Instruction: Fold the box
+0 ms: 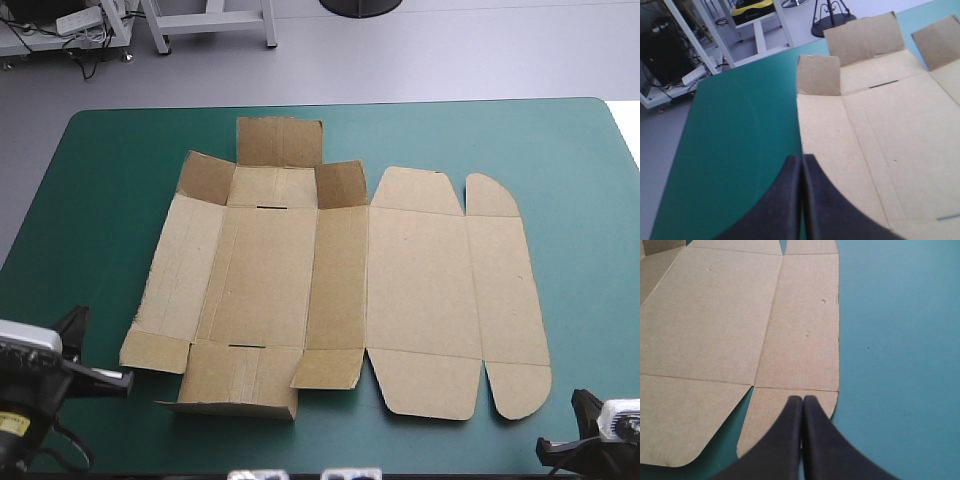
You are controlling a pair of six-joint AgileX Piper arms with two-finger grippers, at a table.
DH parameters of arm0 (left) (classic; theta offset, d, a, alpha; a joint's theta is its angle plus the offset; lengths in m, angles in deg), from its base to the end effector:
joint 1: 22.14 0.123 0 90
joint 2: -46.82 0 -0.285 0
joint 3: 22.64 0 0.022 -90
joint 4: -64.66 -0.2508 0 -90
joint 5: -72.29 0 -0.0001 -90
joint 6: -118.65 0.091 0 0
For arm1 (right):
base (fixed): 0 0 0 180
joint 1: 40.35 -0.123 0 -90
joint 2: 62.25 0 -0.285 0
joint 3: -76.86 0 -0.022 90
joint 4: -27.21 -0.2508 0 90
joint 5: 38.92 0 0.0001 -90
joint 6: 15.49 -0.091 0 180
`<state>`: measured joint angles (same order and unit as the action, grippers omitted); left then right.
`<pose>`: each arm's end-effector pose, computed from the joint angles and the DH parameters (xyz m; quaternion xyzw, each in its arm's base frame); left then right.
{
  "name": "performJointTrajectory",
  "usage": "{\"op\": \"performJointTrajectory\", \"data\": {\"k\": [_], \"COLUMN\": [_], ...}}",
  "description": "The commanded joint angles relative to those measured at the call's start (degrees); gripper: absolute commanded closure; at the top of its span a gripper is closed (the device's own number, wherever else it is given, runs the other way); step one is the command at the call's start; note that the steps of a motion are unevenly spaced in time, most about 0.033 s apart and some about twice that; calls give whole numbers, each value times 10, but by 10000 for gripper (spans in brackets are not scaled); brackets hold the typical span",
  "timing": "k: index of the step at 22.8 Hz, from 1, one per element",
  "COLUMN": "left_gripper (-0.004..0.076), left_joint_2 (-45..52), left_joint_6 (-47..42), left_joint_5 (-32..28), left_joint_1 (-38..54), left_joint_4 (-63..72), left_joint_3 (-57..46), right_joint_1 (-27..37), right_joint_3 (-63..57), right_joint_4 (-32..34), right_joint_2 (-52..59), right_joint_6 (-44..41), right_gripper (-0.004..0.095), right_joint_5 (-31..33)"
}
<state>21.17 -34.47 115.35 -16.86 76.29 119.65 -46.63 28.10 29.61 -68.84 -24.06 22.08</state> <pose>0.0451 -0.0084 0.3538 0.1318 0.7859 0.0692 0.6001 -0.0074 -0.0042 0.2760 0.0180 0.8493 0.0474 0.5255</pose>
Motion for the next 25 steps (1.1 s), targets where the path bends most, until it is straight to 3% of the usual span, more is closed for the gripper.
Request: {"op": "performJointTrajectory", "data": {"k": [1,3,6,7,11,13,15,21,25], "left_gripper": [734,734,734,734,707,706,706,707,707], "left_joint_2": [-110,-183,-273,-320,-448,-508,-564,-668,-690], "left_joint_6": [-2,-25,-119,-163,-168,-140,-32,129,120], "left_joint_5": [-126,-163,-154,-144,-59,0,86,314,309], "left_joint_1": [-2,-2,-2,-2,3,43,112,292,318], "left_joint_4": [-49,-86,-142,-174,-182,-130,19,329,275], "left_joint_3": [42,47,61,75,158,217,269,319,307], "right_joint_1": [-2,-2,-2,-2,-2,-2,-2,-2,-2], "right_joint_3": [12,12,12,12,12,12,12,12,12], "right_joint_4": [10,10,10,10,29,45,57,59,63], "right_joint_2": [-4,-4,-4,-4,-4,-4,-4,-4,-4], "right_joint_6": [4,4,4,4,4,4,4,4,4], "right_gripper": [926,926,926,926,926,926,926,926,926], "right_joint_5": [-37,-37,-37,-37,-37,-36,-35,-36,-37]}}
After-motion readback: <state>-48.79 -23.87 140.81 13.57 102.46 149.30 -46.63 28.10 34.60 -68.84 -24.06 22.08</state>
